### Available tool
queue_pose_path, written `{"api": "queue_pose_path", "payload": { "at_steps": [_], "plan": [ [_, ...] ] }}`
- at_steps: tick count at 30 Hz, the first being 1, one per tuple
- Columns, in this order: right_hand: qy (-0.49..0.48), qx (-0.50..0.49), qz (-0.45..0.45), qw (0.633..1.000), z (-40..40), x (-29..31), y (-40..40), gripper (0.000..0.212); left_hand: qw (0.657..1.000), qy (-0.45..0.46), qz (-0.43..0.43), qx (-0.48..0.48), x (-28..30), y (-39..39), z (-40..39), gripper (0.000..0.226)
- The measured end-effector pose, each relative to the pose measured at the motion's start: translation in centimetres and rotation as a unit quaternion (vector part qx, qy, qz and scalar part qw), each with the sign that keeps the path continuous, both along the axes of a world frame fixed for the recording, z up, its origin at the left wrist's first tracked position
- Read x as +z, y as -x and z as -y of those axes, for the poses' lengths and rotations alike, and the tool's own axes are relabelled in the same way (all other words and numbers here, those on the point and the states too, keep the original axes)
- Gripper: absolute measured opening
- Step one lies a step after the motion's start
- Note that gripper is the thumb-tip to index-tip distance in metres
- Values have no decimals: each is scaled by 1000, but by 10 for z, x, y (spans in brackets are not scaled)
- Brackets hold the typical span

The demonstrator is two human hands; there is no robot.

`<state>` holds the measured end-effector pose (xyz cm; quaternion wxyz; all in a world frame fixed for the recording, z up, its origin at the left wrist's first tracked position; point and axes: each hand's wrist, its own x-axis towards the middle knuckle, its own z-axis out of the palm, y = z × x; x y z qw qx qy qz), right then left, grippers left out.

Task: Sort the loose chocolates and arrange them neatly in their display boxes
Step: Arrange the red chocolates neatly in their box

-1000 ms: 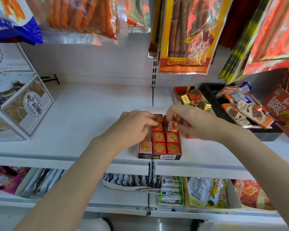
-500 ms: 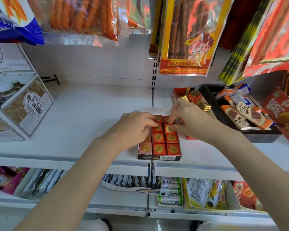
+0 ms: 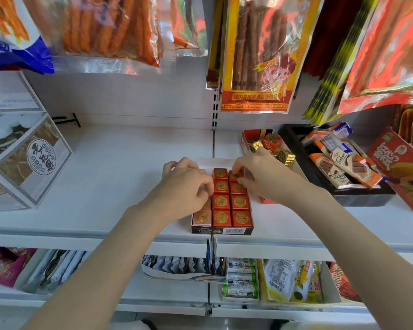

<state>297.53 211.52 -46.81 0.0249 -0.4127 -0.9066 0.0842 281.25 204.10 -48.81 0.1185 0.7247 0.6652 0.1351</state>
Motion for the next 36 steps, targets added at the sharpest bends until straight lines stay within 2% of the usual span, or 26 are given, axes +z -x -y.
{"api": "queue_pose_path", "payload": {
  "at_steps": [4, 8, 11, 14, 23, 27, 31, 32, 34, 36],
  "plan": [
    [31, -7, -11, 999, 0, 1, -1, 28, 1000, 10, -10, -12, 0, 0, 0, 22],
    [37, -38, -52, 997, -1, 1, -1, 32, 999, -28, -8, 29, 5, 1, -1, 26],
    [49, -36, -37, 997, 0, -1, 2, 37, 999, -14, 7, 50, 9, -6, -1, 43],
    [40, -19, -5, 999, -1, -3, 3, 34, 1000, 7, -19, 16, 2, -9, -4, 52],
    [48, -7, 3, 999, -3, -1, -1, 35, 1000, 2, 1, 2, -2, -3, -9, 52],
    [27, 2, -37, 999, -5, 4, -6, 39, 1000, -21, 8, 0, 8, 0, -4, 45],
    [11, 28, -73, 997, 5, 12, -20, 27, 998, -18, 59, 15, 20, 6, 15, 38],
    [12, 37, -75, 996, 13, 15, -25, 26, 997, 8, 74, 25, 20, 8, 23, 40],
    [24, 46, -90, 995, 31, 22, -33, 27, 991, 85, 93, 42, 18, 8, 42, 64],
    [48, 31, -83, 995, 49, 26, -37, 43, 982, 151, 108, 41, 14, 4, 59, 88]
  ]
}}
